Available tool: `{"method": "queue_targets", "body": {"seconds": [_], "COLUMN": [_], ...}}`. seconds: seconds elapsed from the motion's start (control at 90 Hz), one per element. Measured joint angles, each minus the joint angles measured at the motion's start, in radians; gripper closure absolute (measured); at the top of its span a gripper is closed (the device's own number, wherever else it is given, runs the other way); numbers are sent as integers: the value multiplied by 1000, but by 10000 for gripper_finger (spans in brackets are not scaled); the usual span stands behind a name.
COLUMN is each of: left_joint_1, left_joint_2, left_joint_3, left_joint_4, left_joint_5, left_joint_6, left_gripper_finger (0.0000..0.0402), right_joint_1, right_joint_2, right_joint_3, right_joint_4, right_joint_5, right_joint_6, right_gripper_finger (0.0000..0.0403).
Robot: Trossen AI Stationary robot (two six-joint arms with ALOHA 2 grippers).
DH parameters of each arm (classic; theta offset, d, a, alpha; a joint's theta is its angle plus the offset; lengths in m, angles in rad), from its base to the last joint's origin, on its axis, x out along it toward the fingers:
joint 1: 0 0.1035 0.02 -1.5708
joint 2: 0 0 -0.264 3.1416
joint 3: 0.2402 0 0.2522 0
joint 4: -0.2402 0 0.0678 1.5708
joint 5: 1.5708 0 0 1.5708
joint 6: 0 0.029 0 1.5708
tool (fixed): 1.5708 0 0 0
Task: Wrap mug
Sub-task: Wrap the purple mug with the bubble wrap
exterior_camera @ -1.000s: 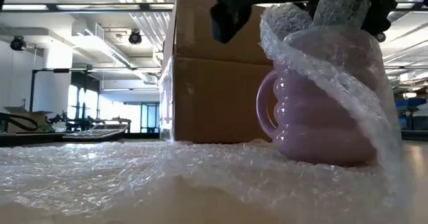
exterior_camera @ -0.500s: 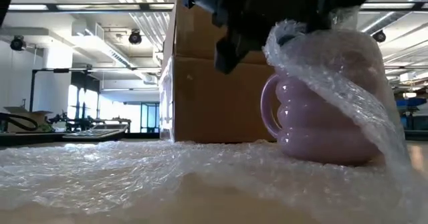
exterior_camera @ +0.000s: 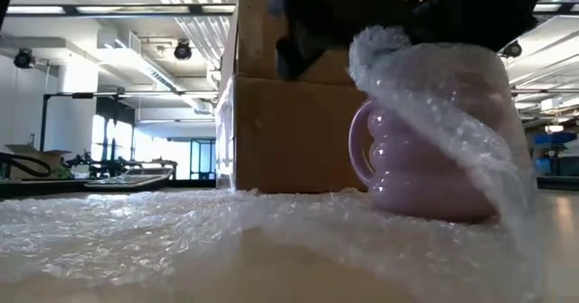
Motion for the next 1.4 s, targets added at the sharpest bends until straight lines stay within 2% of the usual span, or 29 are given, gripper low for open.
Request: {"method": "queue_targets", "body": {"seconds": [0.122,0.267,0.333,0.444,0.556,0.689,0.889,1.056,1.211,1.4], "left_joint_1": [-25,-63,-72,-76,-74,-62,-59,-60,-60,-62], "left_joint_2": [-68,-87,-92,-92,-97,-98,-99,-108,-147,-200], "left_joint_3": [-1,-4,-6,-17,-20,-25,-95,-220,-372,-527], "left_joint_4": [-166,-413,-493,-589,-619,-661,-685,-684,-570,-375], "left_joint_5": [-35,-140,-159,-142,-131,-135,-139,-140,-151,-173], "left_joint_6": [-27,-122,-158,-189,-223,-236,-283,-418,-547,-664], "left_gripper_finger": [326,326,326,326,324,299,231,187,172,180], "right_joint_1": [0,0,0,0,0,0,0,0,0,0], "right_joint_2": [1,1,1,1,1,1,1,1,1,1], "right_joint_3": [0,0,0,0,0,0,-1,-1,-4,-5], "right_joint_4": [8,9,10,10,10,10,10,11,12,13], "right_joint_5": [-5,-6,-6,-6,-7,-7,-7,-7,-6,-6], "right_joint_6": [-5,-22,-27,-27,-27,-25,-27,-27,-27,-27], "right_gripper_finger": [403,403,403,403,403,403,403,403,403,403]}}
